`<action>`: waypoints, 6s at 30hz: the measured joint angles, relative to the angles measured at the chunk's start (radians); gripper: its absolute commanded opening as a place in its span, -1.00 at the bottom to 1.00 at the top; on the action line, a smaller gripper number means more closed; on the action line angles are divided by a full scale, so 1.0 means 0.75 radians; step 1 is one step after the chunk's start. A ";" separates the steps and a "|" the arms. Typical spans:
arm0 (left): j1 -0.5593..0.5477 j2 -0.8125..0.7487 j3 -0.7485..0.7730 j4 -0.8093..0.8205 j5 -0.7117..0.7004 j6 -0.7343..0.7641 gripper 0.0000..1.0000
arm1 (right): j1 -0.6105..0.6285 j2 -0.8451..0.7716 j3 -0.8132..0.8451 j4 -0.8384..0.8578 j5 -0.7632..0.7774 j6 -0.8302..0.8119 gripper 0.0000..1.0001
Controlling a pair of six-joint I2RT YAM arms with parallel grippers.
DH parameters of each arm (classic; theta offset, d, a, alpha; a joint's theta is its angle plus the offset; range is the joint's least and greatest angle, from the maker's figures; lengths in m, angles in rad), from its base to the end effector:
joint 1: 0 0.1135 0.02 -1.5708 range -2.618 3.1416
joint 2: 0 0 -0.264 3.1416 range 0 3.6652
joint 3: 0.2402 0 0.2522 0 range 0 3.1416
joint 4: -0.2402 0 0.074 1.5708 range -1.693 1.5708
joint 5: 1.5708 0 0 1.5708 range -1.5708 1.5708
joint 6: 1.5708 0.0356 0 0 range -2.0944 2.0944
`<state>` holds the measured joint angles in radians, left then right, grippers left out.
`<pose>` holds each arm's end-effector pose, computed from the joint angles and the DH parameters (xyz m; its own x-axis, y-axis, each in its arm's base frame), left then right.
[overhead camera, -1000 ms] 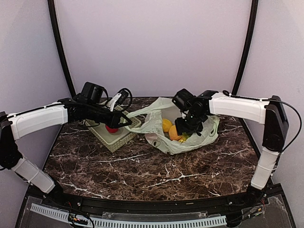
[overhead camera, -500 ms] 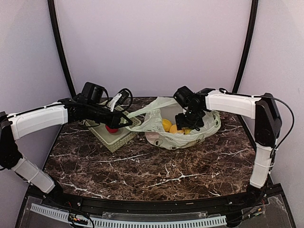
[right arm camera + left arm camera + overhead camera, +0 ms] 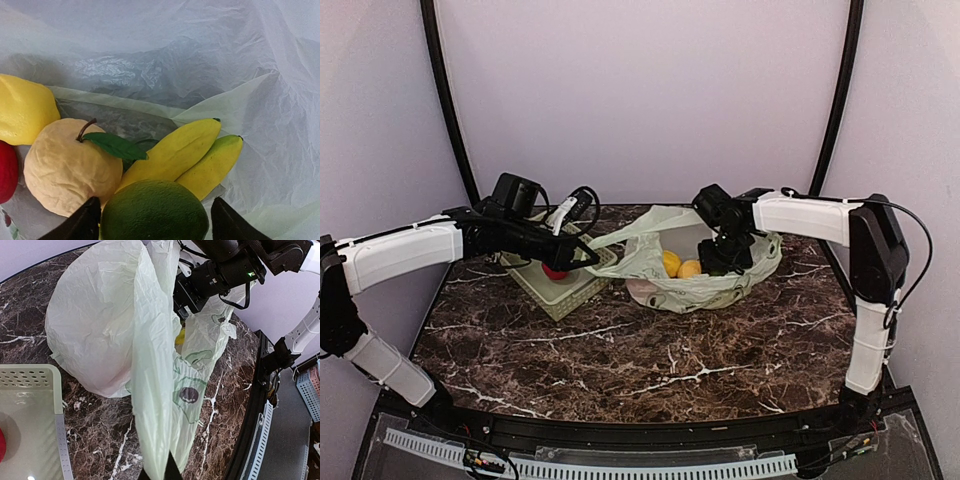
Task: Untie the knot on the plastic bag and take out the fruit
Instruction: Pick up the fake fruit from the takeout bag, then pass from the right arm to the left, then place the fake fruit in the bin.
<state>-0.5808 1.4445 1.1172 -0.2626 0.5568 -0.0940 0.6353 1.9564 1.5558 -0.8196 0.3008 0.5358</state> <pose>0.2610 -0.1938 0.2955 -0.5412 0.2599 -0.7997 0.7856 0.4953 -0.3707 0.3325 0.2321 0.2164 -0.8975 -0.0559 -0.4374 -0.0310 0.9975 -0.0639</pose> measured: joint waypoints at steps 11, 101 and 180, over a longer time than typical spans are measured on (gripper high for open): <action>-0.001 0.000 0.000 -0.001 0.001 -0.001 -0.99 | -0.016 -0.106 -0.134 0.175 -0.203 -0.067 -0.28; -0.322 -0.229 -0.141 0.628 -0.260 -0.095 -0.05 | 0.284 -0.460 -0.175 1.193 -1.290 -0.148 0.66; 0.500 0.436 0.186 -0.122 -1.001 -0.084 0.71 | 0.260 -0.806 -0.415 0.920 -0.544 -0.277 0.97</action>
<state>-0.2058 1.7718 1.2564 -0.3538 -0.1940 -0.1574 0.8303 1.3521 1.2446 -0.1295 -0.1070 0.3283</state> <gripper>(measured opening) 0.859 0.986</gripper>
